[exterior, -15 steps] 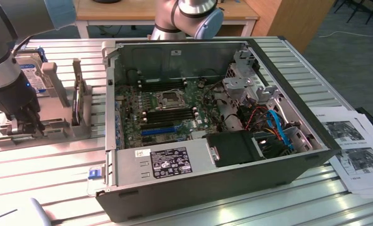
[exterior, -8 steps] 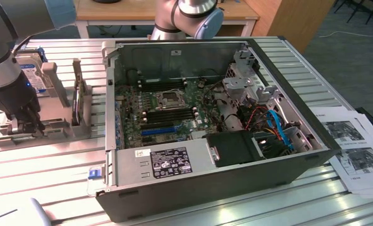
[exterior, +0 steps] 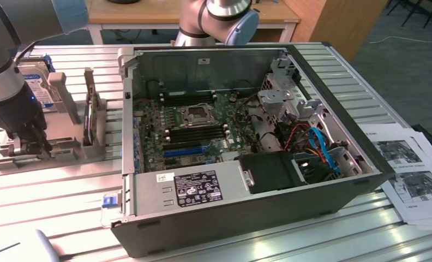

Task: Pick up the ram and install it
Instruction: 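Pick up the ram and move it above insertion slot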

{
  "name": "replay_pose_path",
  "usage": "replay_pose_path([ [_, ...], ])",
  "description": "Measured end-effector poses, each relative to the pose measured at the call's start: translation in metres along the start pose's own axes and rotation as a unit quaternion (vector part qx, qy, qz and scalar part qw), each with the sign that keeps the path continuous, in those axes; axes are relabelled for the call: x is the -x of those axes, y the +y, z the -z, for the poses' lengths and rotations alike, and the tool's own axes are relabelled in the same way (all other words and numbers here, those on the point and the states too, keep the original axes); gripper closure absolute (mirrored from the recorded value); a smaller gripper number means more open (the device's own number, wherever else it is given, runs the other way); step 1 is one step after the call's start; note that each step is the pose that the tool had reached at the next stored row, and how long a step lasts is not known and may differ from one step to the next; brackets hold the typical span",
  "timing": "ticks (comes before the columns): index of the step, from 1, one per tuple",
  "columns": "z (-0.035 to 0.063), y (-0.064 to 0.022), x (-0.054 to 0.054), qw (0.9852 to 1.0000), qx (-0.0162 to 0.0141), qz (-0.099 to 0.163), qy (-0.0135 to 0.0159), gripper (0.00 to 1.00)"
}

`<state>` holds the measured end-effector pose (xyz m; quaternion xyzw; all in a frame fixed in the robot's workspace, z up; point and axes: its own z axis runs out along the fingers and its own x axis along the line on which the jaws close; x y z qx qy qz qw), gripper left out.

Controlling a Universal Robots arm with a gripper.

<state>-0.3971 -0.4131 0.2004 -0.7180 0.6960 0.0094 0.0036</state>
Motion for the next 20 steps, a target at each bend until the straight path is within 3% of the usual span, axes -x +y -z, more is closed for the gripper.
replay_pose_path([
  [5,0.0,0.0,0.0,1.0,0.0,0.0,0.0,0.78],
  [7,0.0,0.0,0.0,1.0,0.0,0.0,0.0,0.88],
  [20,0.0011,-0.0001,0.0001,1.0,0.0011,0.0,0.0,0.88],
])
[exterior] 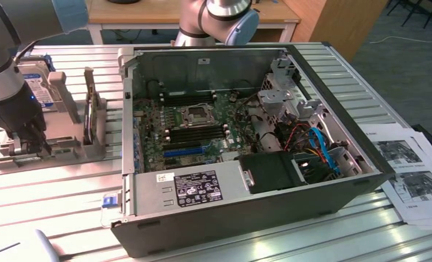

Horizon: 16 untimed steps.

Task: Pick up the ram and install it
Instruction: 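Pick up the ram and move it above insertion slot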

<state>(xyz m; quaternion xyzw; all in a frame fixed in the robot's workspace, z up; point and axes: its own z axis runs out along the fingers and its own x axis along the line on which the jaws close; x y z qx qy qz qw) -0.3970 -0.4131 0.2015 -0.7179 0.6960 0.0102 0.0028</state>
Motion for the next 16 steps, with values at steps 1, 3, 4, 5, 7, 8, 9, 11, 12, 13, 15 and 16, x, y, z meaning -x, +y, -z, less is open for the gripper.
replay_pose_path([
  [1,0.0003,-0.0001,0.0,1.0,0.0001,0.0,-0.0001,0.88],
  [3,0.0012,-0.0001,0.0,1.0,0.0006,0.0,-0.0001,0.88],
  [4,0.0018,-0.0001,0.0,1.0,0.0009,0.0,0.0,0.88],
  [5,0.0022,-0.0001,0.0,1.0,0.0011,0.0,-0.0001,0.88],
  [7,0.003,-0.0002,0.0,1.0,0.0015,0.0,-0.0001,0.88],
  [8,0.0033,-0.0002,0.0,1.0,0.0016,0.0,-0.0001,0.88],
  [9,0.0038,-0.0002,0.0,1.0,0.0019,0.0,-0.0001,0.88],
  [11,0.0046,-0.0003,0.0,1.0,0.0021,0.0,-0.0001,0.88],
  [12,0.0051,-0.0003,0.0,1.0,0.0023,0.0,-0.0001,0.88],
  [13,0.0057,-0.0003,0.0,1.0,0.0025,0.0,-0.0001,0.88],
  [15,0.0069,-0.0003,0.0001,1.0,0.0028,0.0,-0.0001,0.88],
  [16,0.0075,-0.0003,0.0001,1.0,0.0029,0.0,-0.0001,0.88],
])
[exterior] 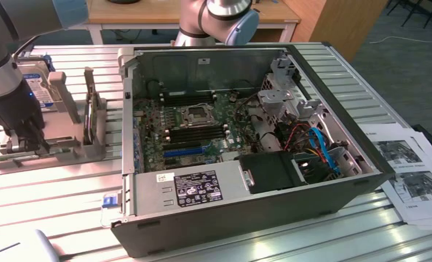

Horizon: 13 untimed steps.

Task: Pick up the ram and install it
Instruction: 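Pick up the ram and move it above insertion slot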

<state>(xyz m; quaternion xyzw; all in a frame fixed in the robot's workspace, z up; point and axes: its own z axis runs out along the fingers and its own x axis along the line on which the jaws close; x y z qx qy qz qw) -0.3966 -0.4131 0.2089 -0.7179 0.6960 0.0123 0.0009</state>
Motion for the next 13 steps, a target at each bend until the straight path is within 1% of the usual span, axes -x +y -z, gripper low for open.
replay_pose_path([
  [13,0.0115,-0.0006,0.0,1.0,0.0034,0.0,-0.0001,0.88],
])
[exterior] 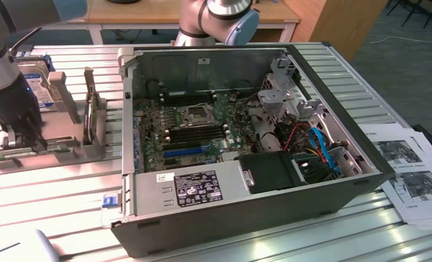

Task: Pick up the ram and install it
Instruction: 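Pick up the ram and move it above insertion slot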

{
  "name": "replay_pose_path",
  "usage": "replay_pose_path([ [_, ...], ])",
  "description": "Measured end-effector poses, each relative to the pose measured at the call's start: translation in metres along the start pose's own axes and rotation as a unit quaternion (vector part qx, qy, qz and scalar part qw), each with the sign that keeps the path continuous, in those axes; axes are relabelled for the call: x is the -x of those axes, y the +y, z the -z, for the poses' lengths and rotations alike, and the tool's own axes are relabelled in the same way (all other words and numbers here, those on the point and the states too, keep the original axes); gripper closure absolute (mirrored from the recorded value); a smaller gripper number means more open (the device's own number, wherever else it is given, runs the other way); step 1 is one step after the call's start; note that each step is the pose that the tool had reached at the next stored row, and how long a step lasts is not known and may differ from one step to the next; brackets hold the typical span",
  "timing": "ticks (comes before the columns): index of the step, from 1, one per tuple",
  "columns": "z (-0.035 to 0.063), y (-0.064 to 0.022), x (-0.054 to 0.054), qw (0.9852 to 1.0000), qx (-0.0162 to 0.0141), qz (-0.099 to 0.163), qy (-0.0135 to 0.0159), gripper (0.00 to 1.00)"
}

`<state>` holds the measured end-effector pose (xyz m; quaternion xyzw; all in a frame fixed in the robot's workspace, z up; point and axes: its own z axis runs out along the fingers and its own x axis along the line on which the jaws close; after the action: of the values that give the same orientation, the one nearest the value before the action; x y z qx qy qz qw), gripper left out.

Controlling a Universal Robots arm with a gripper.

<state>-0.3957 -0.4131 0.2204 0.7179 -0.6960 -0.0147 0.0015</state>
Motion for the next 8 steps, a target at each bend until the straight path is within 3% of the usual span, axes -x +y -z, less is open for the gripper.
replay_pose_path([
  [8,0.0099,-0.0007,0.0002,1.0,0.0028,0.0,-0.0001,0.88],
])
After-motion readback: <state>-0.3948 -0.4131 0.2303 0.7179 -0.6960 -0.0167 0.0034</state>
